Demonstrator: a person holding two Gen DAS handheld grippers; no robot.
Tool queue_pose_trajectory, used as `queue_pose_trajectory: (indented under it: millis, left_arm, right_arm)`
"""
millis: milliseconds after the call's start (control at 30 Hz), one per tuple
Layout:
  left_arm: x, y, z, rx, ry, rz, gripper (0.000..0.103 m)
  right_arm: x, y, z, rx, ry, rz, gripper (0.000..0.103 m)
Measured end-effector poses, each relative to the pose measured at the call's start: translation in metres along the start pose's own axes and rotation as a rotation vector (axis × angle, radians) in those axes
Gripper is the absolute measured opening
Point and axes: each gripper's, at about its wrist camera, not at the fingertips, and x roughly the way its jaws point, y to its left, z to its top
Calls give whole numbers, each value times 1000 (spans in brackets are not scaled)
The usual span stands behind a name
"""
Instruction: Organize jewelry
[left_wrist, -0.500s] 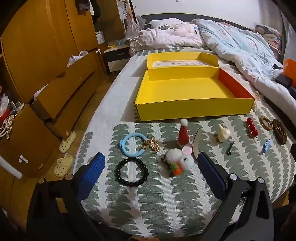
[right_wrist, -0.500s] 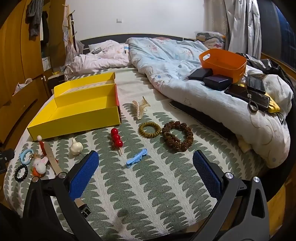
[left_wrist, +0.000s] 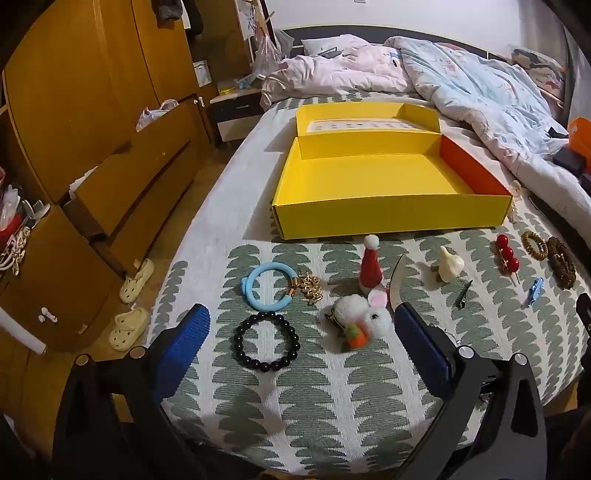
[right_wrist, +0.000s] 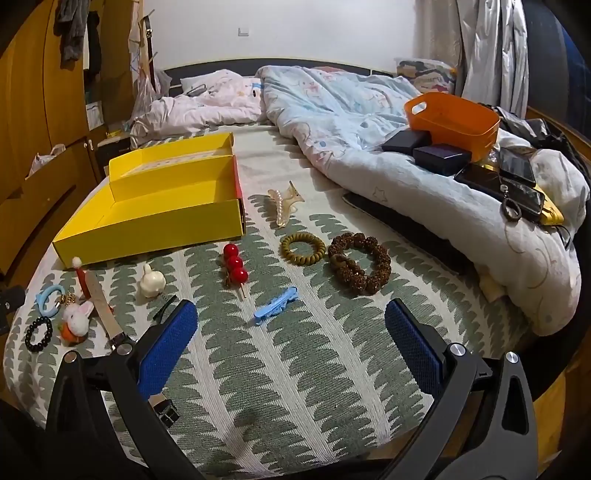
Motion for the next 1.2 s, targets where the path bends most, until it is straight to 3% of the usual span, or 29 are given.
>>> queue_pose_trajectory:
  millis: [800, 1200]
  left_arm:
    - [3, -2, 0, -15, 7, -3, 99]
    - [16, 8, -3, -46, 62, -49, 99]
  right_arm:
    - [-4, -1, 0, 1, -3, -9, 100]
    - [-6, -5, 2, 6, -12, -17, 100]
